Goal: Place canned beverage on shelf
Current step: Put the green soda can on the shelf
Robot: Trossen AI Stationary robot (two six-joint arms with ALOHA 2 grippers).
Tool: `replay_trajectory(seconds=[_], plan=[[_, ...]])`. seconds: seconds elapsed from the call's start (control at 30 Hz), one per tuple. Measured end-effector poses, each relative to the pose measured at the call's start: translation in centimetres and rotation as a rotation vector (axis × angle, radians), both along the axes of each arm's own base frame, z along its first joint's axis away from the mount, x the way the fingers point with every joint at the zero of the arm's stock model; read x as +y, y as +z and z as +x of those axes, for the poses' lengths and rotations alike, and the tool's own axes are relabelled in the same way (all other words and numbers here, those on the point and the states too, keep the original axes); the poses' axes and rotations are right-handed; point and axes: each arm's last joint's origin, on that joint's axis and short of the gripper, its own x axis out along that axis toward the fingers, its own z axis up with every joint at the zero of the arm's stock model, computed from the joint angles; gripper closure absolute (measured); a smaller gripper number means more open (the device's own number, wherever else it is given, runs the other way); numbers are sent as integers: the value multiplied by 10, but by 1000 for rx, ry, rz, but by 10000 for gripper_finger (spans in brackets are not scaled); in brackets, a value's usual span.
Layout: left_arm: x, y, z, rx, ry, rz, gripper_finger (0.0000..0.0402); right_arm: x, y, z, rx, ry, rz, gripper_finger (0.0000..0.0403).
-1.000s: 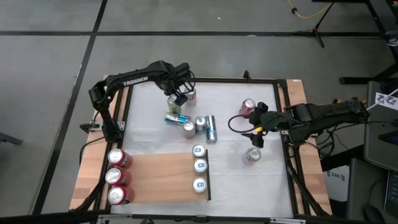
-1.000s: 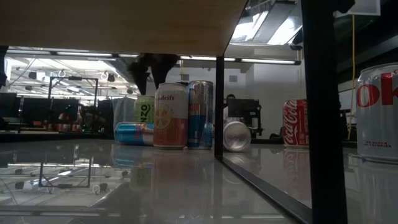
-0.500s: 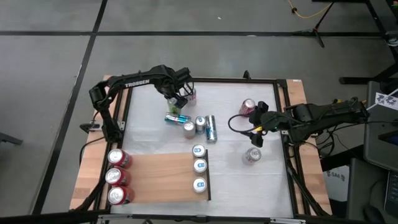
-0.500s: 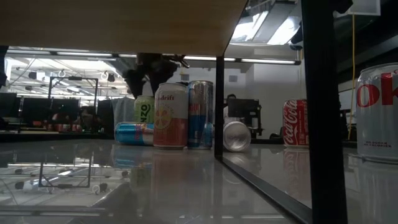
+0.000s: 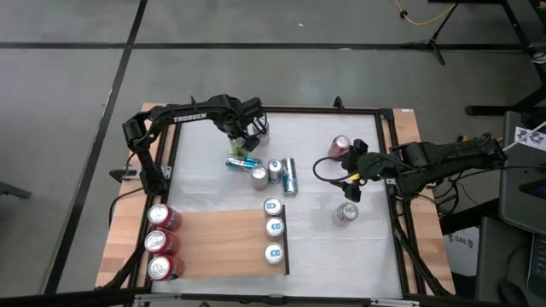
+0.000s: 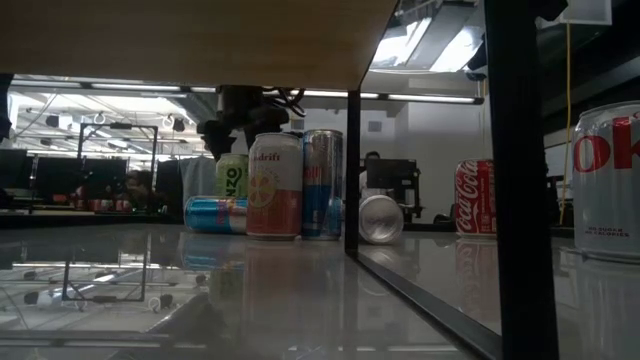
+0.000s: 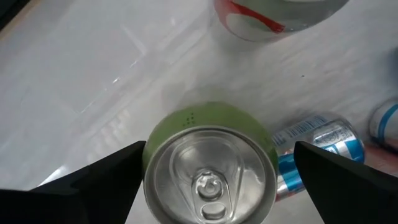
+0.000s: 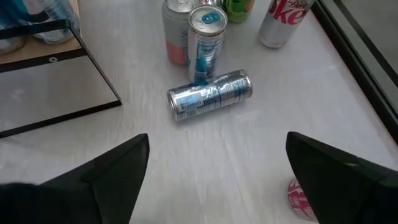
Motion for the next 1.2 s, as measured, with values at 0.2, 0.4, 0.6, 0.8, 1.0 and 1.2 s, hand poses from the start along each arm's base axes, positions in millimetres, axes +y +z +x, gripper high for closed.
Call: replay_trajectory(seconds=[0.2, 0.4, 0.6, 0.8, 1.0, 1.2], plan=[[1, 0, 0, 11, 3, 41, 9, 0, 0, 0, 0, 1, -1, 35], [2, 0, 0, 13, 3, 44, 50, 0, 0, 0, 0, 2, -1, 35], [2, 1, 0, 12, 3, 44, 102, 0, 0, 0, 0, 1, -1, 35], [2, 1, 0, 17, -25, 47, 129, 0, 0, 0, 0, 2, -2, 35], [2, 10, 1, 33, -88, 49, 129, 0, 0, 0, 0, 2, -2, 35], [-1, 51, -3, 9, -164, 70, 130, 0, 0, 0, -1, 2, -1, 35]])
